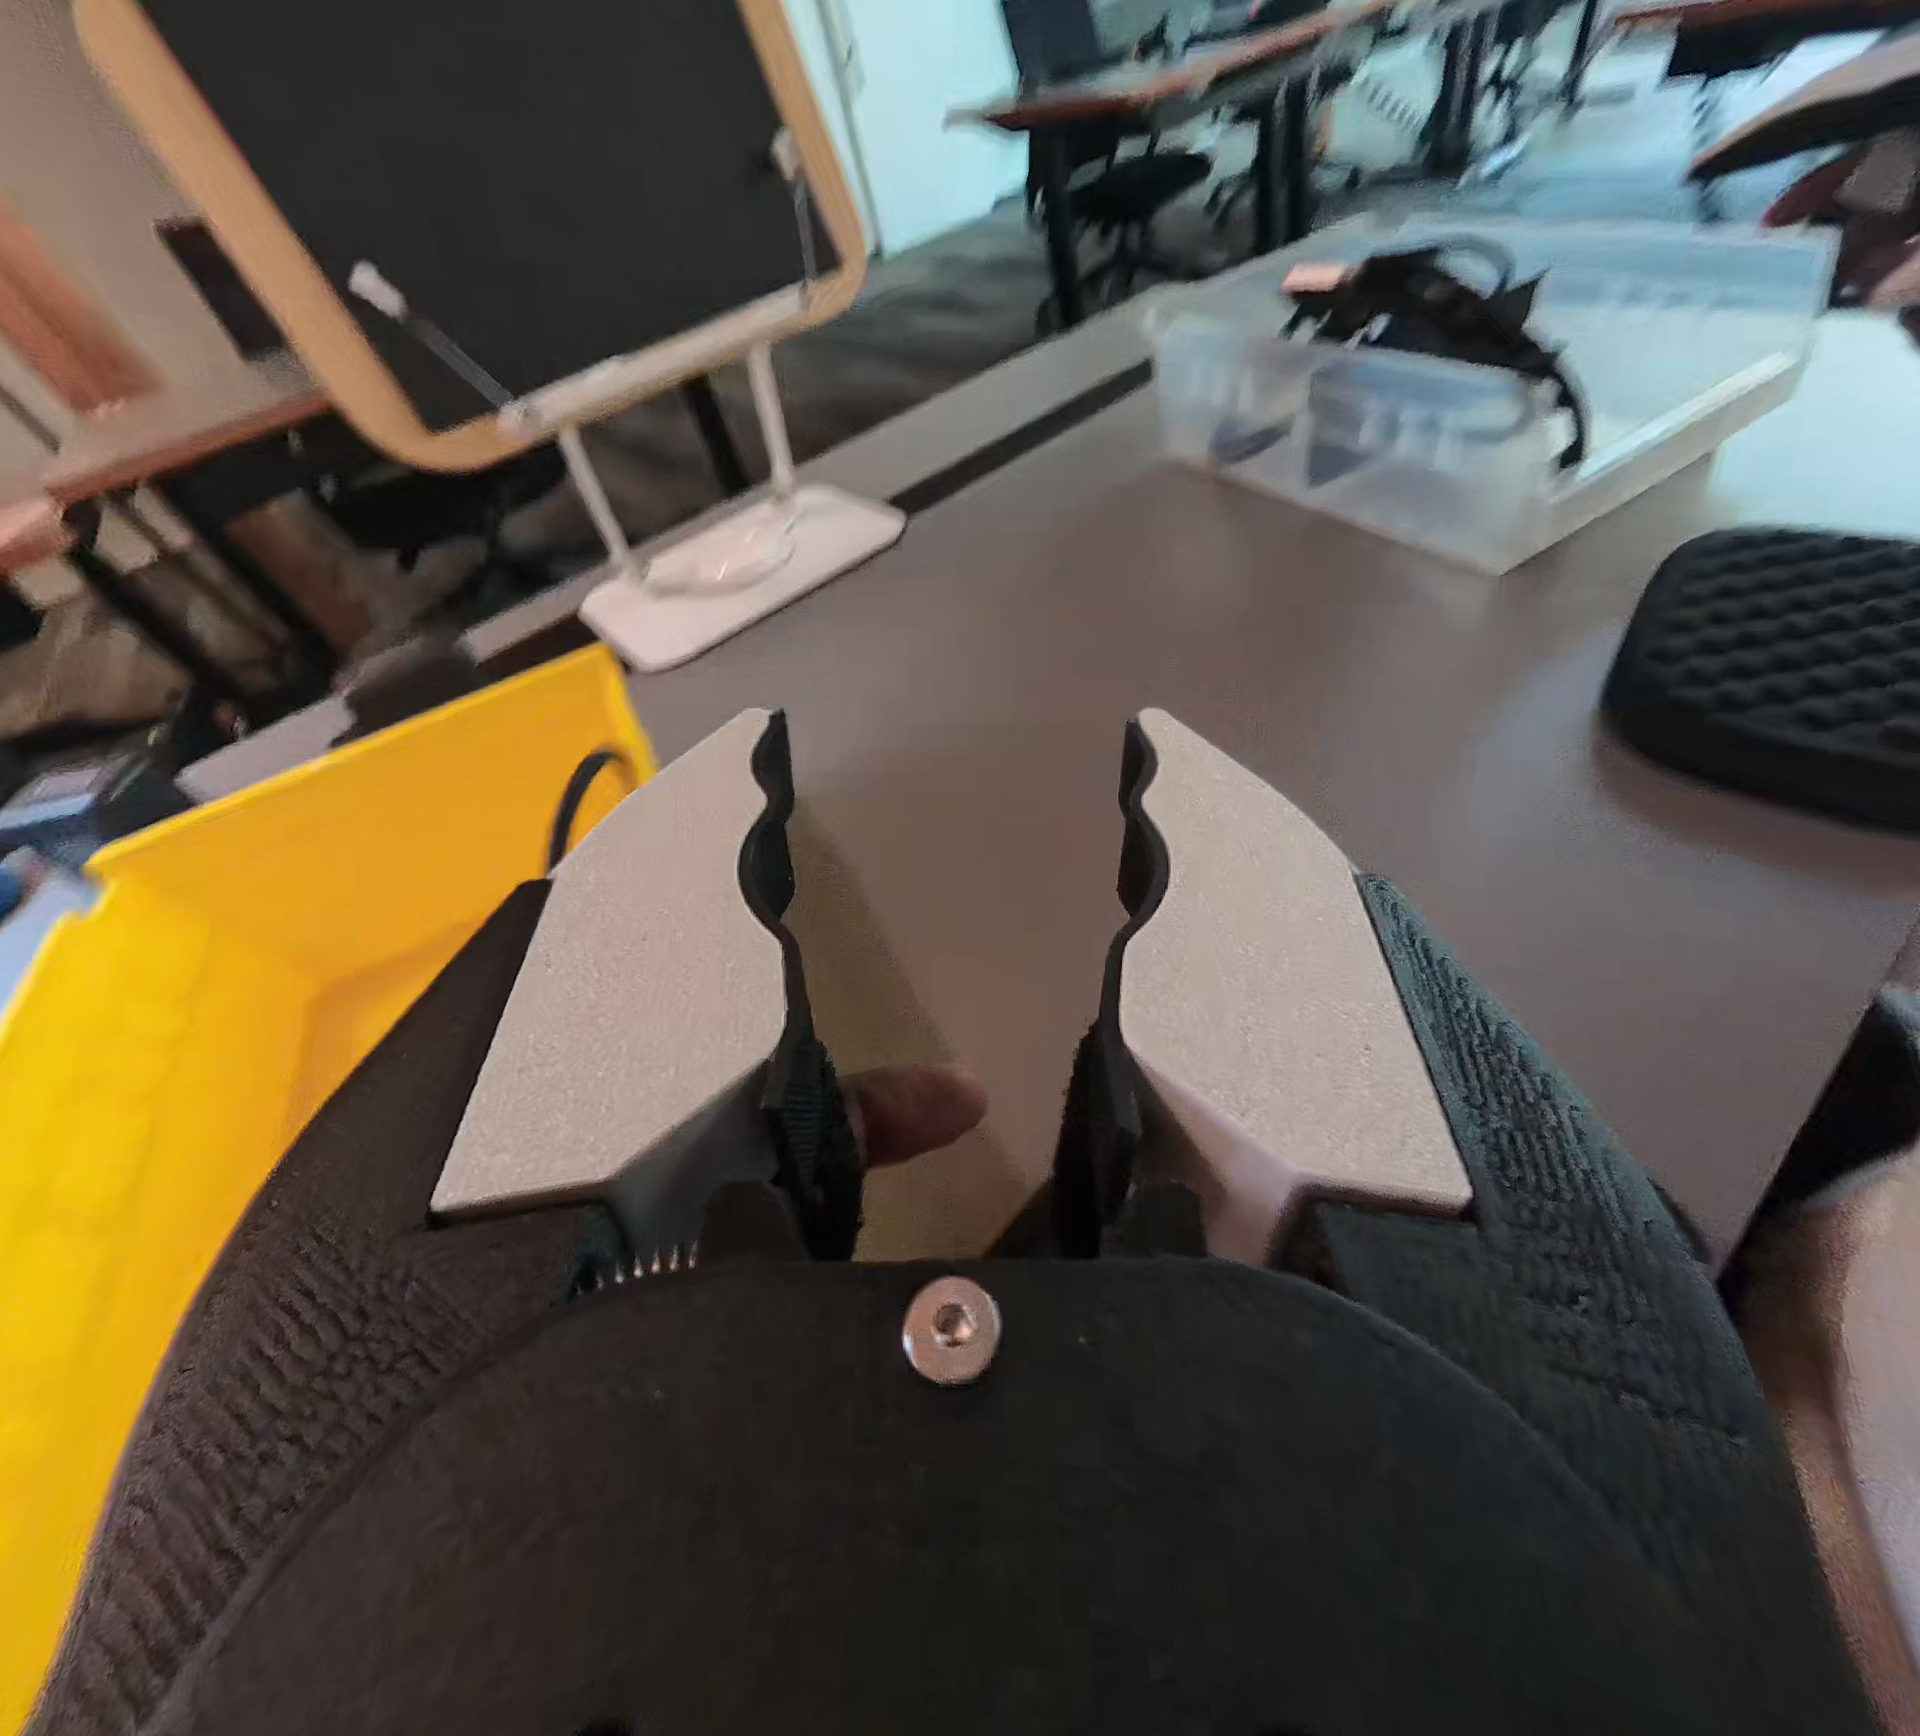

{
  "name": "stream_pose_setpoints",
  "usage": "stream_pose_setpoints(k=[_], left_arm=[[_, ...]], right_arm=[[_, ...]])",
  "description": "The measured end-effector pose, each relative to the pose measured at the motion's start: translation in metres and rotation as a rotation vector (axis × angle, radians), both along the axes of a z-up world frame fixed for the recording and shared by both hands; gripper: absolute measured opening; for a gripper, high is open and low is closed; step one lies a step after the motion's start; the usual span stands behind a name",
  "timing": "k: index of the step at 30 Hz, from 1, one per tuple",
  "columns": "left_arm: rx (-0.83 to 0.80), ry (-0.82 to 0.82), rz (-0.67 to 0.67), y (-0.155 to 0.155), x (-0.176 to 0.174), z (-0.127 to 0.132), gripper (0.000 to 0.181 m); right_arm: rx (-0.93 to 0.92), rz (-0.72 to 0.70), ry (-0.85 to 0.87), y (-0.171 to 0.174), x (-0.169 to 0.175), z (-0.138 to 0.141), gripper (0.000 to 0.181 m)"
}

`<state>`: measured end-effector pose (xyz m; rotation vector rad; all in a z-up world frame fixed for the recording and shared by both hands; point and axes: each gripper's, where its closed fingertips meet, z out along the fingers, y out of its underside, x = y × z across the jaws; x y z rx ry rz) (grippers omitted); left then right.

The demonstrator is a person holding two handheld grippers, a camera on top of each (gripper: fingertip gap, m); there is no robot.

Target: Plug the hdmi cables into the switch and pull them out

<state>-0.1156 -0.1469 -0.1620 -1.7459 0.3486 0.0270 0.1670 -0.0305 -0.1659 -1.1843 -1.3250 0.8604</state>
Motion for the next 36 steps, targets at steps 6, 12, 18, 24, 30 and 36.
stream_pose_setpoints(k=[6, 12, 18, 24, 30, 36], left_arm=[[-0.384, 0.080, 0.056, -0.012, -0.088, -0.037, 0.061], [-0.484, 0.090, 0.029, 0.037, -0.127, -0.065, 0.059], [-0.918, 0.292, 0.119, 0.016, -0.181, -0.111, 0.053], [-1.296, 0.273, 0.085, -0.032, -0.201, -0.133, 0.065], [-1.372, 0.286, 0.153, -0.034, -0.216, -0.161, 0.082], [-1.403, 0.237, 0.110, -0.035, -0.216, -0.177, 0.081]], right_arm=[[-0.199, 0.463, 0.162, -0.067, -0.077, -0.017, 0.066], [-0.316, 0.489, 0.146, -0.060, -0.114, -0.051, 0.059], [-0.307, 0.476, 0.196, -0.058, -0.110, -0.050, 0.056], [-0.345, 0.475, 0.213, -0.052, -0.110, -0.049, 0.055], [-0.314, 0.478, 0.189, -0.055, -0.111, -0.053, 0.055], [-0.314, 0.466, 0.207, -0.052, -0.109, -0.051, 0.053]])
